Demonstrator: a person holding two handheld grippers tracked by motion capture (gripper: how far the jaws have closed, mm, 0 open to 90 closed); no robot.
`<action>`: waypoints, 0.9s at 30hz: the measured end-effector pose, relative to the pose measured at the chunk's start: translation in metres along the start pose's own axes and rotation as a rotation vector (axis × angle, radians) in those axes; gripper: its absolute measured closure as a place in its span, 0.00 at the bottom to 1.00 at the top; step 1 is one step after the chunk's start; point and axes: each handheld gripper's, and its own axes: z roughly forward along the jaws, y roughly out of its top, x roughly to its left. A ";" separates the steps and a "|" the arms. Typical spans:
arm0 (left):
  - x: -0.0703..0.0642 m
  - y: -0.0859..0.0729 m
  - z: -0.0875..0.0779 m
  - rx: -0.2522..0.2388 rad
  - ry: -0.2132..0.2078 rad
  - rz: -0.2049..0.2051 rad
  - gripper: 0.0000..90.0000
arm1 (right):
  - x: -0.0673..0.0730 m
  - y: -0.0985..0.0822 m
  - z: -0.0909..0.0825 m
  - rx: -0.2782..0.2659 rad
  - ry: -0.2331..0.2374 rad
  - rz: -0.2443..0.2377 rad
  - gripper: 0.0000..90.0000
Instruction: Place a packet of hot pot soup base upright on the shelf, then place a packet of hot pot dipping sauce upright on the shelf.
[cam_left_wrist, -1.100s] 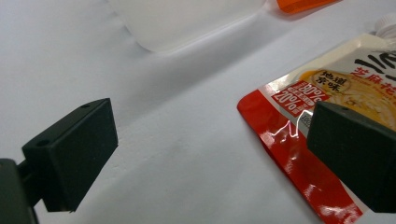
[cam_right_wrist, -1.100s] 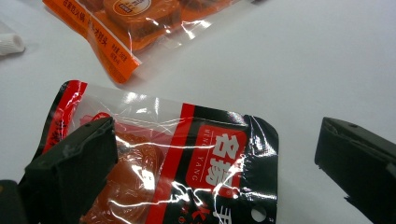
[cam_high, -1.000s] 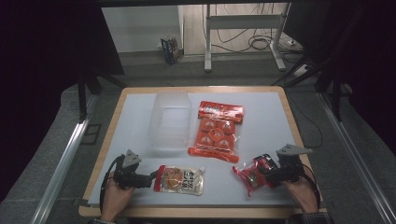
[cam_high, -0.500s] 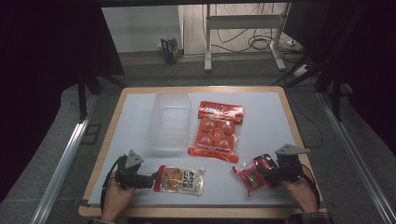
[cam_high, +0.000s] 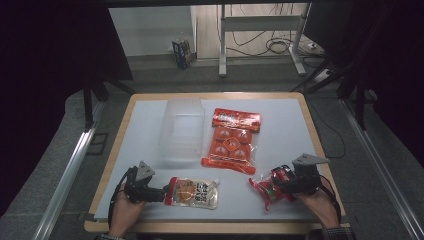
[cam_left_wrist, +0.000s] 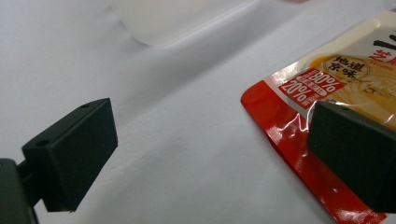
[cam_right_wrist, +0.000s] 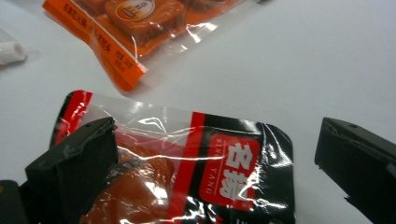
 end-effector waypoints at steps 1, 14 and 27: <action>0.000 0.000 0.000 0.000 0.000 -0.002 0.02 | 0.001 0.001 0.000 0.001 0.002 0.004 0.00; 0.001 -0.001 0.000 0.005 0.009 -0.006 0.02 | 0.002 0.013 0.005 0.040 0.017 0.035 0.03; 0.001 -0.001 -0.001 -0.011 0.024 -0.011 0.02 | 0.003 0.033 0.013 0.032 0.041 0.030 0.29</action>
